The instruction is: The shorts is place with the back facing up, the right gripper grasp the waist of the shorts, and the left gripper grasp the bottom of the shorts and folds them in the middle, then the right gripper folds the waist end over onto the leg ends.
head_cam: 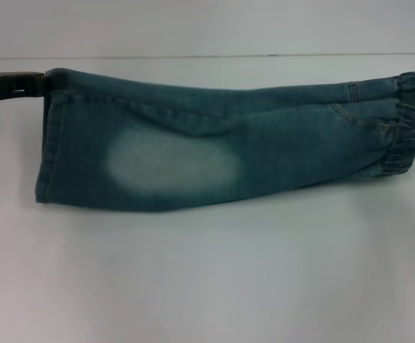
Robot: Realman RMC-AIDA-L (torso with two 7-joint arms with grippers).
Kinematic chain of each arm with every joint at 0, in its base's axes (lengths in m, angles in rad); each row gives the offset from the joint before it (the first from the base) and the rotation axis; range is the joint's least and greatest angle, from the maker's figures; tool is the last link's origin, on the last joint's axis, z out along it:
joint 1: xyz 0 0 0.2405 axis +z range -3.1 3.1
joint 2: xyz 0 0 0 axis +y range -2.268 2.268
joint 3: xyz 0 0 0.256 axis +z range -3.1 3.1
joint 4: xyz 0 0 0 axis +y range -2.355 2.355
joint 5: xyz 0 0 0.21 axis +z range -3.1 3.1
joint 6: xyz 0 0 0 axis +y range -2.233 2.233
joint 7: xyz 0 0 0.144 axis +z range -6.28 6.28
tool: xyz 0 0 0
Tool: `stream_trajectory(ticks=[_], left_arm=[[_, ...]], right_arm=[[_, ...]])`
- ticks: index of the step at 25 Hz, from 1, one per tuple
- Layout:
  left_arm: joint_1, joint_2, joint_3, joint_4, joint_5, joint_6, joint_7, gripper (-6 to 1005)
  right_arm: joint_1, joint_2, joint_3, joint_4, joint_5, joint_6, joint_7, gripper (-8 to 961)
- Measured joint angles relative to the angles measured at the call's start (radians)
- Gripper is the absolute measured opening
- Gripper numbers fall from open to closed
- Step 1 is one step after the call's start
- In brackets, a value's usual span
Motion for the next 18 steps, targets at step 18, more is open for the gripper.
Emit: stream_trajectory(ticks=[18], left_arm=[[-0.002, -0.011, 0.117, -0.085, -0.002, -0.195, 0.004, 0]], right_arm=[[0.007, -0.012, -0.062, 0.064, -0.002, 0.124, 0.021, 84]])
